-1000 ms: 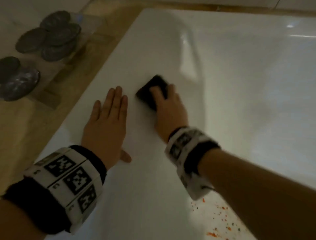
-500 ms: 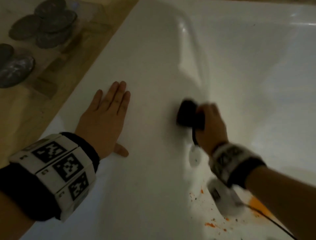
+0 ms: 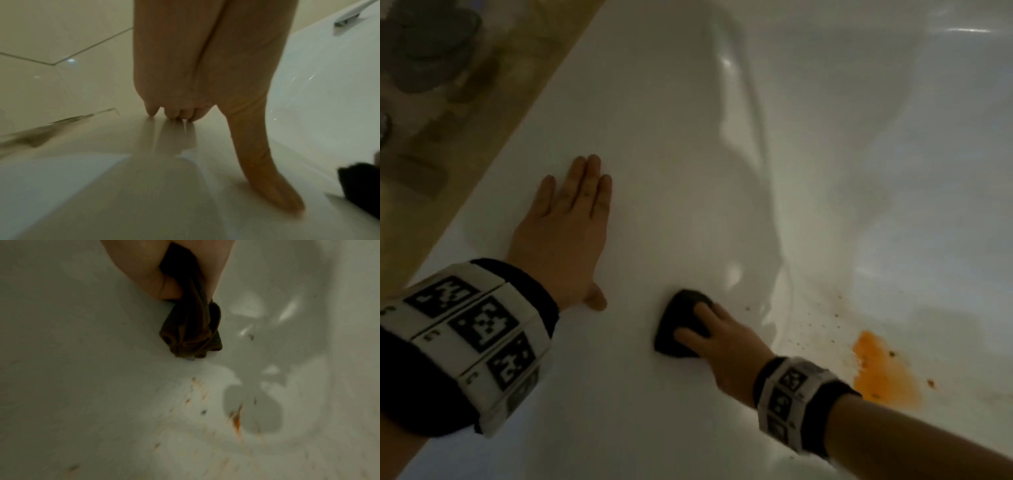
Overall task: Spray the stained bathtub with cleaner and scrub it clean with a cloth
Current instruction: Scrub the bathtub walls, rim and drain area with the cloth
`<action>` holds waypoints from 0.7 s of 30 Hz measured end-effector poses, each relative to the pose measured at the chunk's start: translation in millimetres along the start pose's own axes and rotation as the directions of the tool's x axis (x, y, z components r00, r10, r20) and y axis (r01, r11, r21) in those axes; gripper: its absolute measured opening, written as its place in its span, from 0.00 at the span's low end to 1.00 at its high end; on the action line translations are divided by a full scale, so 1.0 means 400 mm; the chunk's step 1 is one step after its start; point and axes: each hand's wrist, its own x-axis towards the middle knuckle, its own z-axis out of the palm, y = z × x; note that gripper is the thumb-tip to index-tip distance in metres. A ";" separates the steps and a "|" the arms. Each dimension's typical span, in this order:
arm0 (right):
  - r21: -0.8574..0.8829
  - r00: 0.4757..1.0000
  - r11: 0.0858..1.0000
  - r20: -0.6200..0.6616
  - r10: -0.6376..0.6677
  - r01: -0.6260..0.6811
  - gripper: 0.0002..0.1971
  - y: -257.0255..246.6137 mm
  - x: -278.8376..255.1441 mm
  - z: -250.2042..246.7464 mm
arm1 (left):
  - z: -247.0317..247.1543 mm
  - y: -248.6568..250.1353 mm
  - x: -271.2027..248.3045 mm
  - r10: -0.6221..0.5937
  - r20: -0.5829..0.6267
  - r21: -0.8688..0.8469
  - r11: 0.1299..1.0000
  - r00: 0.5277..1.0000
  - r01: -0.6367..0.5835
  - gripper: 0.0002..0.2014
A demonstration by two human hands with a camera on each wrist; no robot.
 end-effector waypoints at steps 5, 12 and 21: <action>0.234 0.981 0.962 -0.094 0.169 -0.143 0.31 -0.045 -0.116 0.059 | -0.033 0.129 0.034 0.273 -0.025 -0.005 0.962 0.962 -0.274 0.64; 0.325 0.939 0.885 0.023 0.344 -0.332 0.15 -0.119 -0.135 0.122 | 0.004 0.269 0.056 0.288 0.058 0.138 0.946 0.956 -0.294 0.50; 0.520 0.642 0.577 -0.071 0.763 -0.630 0.31 0.121 0.004 0.030 | -0.002 0.314 0.079 0.287 0.019 0.149 0.947 0.958 -0.286 0.49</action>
